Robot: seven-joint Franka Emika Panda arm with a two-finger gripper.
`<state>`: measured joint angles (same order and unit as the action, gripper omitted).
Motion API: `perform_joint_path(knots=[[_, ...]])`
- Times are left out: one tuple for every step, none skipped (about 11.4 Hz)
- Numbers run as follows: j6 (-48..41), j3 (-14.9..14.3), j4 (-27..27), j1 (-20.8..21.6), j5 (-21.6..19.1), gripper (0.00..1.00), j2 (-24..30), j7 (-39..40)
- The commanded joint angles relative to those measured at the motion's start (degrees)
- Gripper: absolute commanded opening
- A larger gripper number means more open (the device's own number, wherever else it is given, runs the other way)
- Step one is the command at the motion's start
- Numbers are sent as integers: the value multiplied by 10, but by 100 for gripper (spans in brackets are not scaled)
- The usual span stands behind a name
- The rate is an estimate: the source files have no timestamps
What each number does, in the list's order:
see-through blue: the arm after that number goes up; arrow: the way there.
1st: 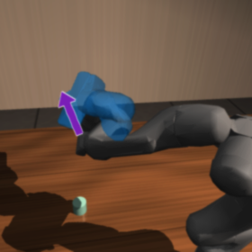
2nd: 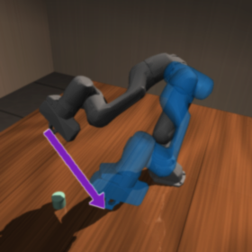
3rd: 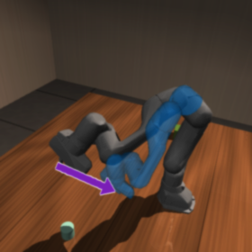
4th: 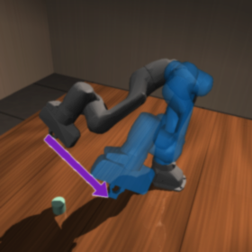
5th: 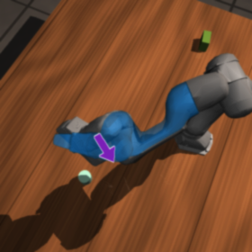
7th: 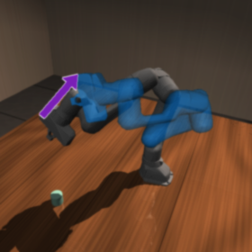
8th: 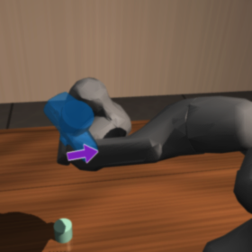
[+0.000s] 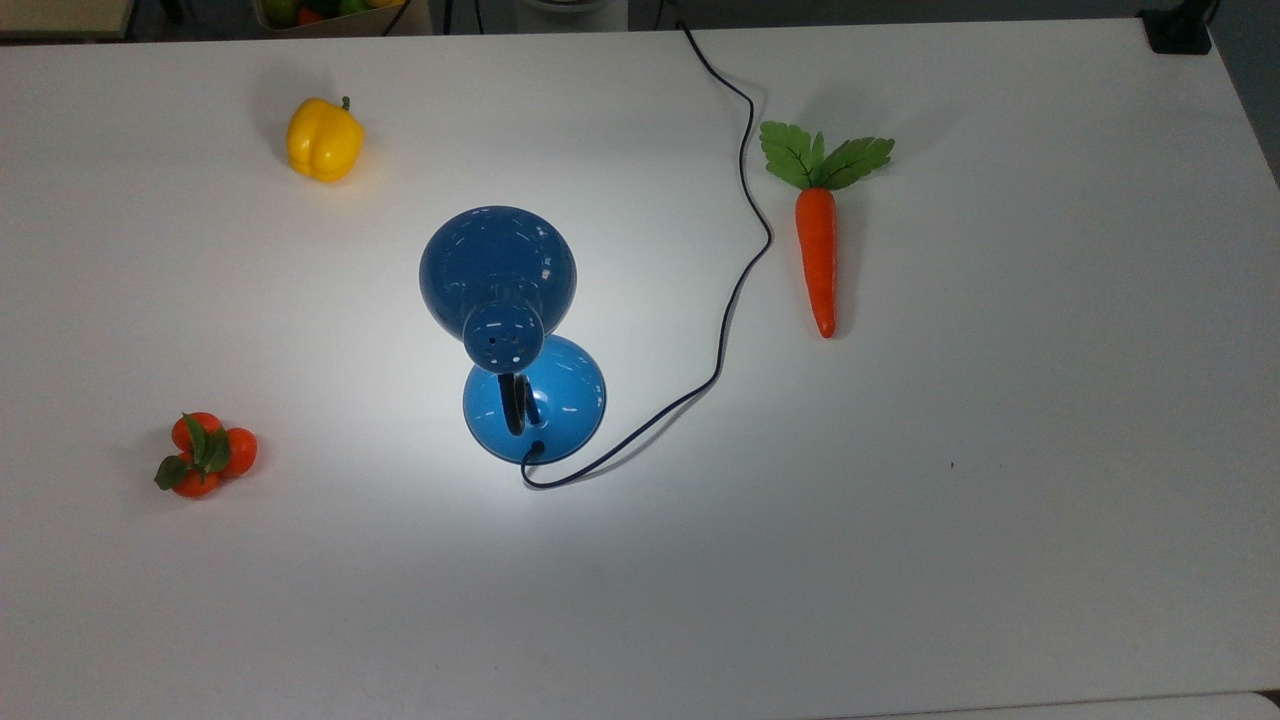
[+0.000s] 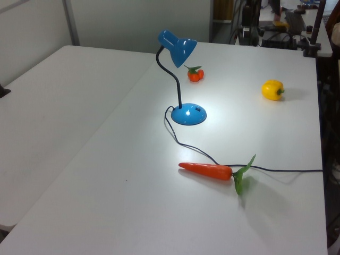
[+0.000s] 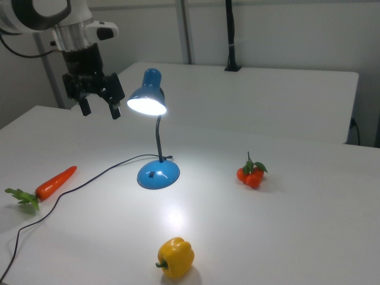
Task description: Turn off lamp
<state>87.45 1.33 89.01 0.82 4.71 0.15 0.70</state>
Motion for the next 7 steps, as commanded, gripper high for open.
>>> perform_joint_path(knots=[[-14, -4, 4, 5, -8, 100, -2, 8], [-14, -4, 5, 5, -8, 100, -2, 8], [-14, -4, 5, 5, -8, 100, -2, 8], [-13, -4, 5, 5, -8, 100, -2, 8], [-12, -4, 5, 5, -8, 100, -2, 8], [-11, -4, 5, 5, -8, 100, -2, 8], [-10, -4, 5, 5, -8, 100, -3, 8]])
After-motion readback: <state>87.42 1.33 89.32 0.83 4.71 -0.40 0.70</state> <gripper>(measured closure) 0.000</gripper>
